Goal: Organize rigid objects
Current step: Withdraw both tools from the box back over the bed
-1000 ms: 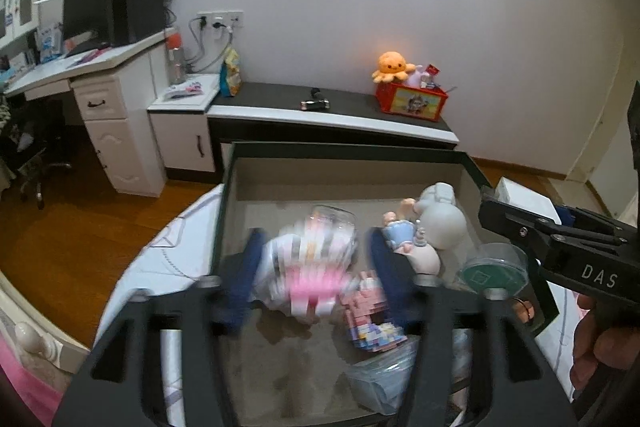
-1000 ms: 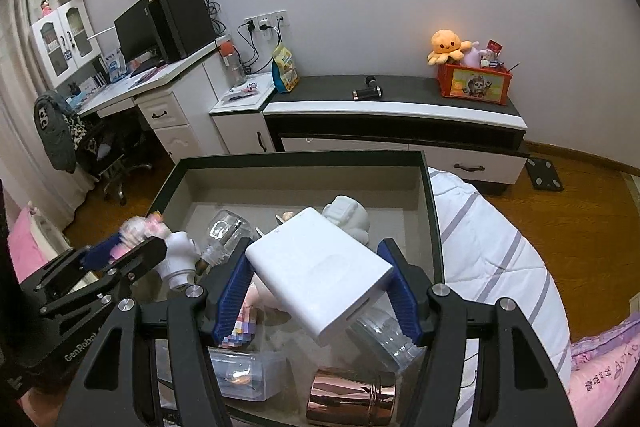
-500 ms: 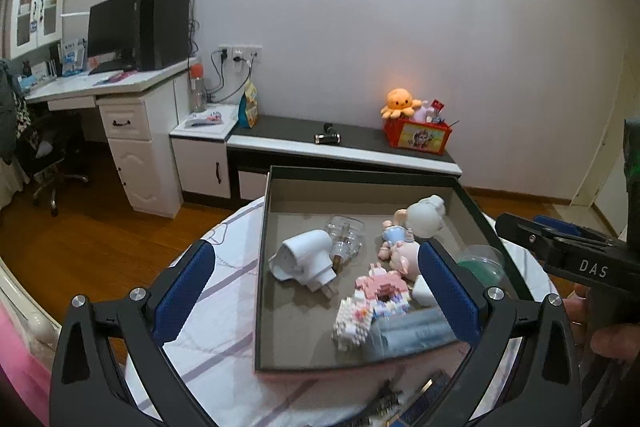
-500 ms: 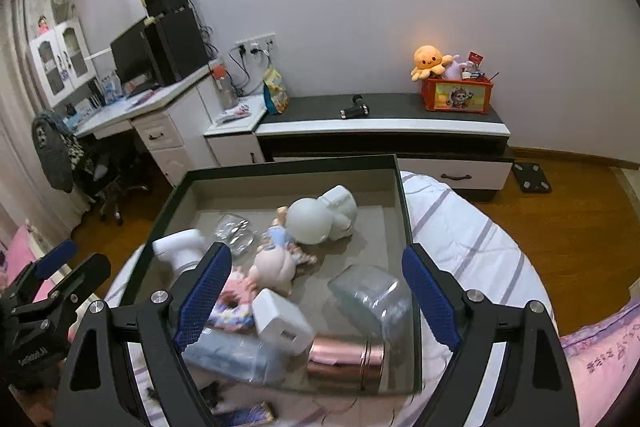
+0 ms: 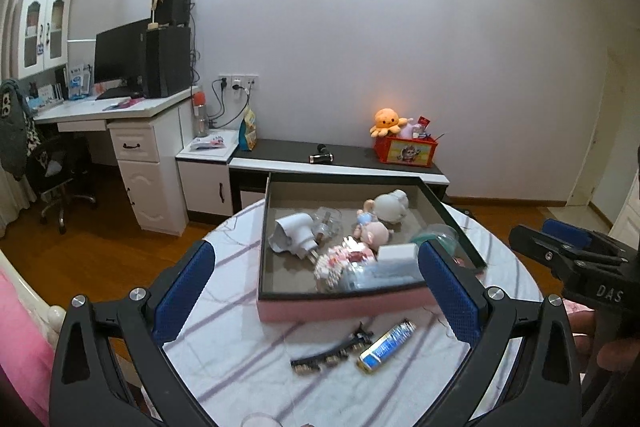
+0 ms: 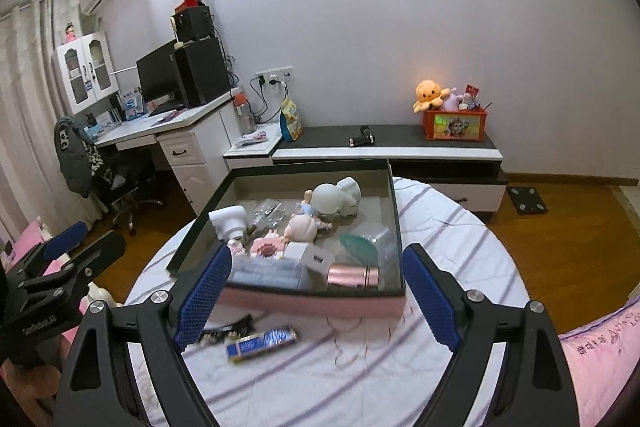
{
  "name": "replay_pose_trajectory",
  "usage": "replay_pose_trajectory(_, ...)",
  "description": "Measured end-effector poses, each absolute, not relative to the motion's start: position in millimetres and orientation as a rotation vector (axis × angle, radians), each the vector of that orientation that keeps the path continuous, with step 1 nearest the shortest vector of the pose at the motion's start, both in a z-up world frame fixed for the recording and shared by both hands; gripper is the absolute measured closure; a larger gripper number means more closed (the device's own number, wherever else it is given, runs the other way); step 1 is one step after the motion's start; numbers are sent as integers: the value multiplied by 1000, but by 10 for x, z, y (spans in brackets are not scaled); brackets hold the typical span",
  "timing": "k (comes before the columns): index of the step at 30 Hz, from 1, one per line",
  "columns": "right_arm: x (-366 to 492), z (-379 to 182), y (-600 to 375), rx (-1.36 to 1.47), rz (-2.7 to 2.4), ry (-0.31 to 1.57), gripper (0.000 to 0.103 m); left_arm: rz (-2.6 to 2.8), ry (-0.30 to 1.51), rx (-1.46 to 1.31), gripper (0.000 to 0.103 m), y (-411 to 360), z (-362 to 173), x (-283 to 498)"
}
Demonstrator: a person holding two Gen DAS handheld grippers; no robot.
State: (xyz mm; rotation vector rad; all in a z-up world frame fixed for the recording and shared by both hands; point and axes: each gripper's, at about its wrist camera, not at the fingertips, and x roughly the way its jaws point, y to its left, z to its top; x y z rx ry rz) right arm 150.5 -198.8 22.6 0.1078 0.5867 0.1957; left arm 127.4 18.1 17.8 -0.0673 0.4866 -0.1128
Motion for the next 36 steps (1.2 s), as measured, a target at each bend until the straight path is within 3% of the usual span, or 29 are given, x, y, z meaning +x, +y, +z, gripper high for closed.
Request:
replay_pose_trajectory(21, 465, 38, -1872, 110, 172, 548, 14, -101, 495, -76, 0, 115, -12, 370)
replay_pose_trajectory(36, 410, 10, -1756, 94, 174, 557, 14, -97, 512, -67, 0, 144, -118, 241)
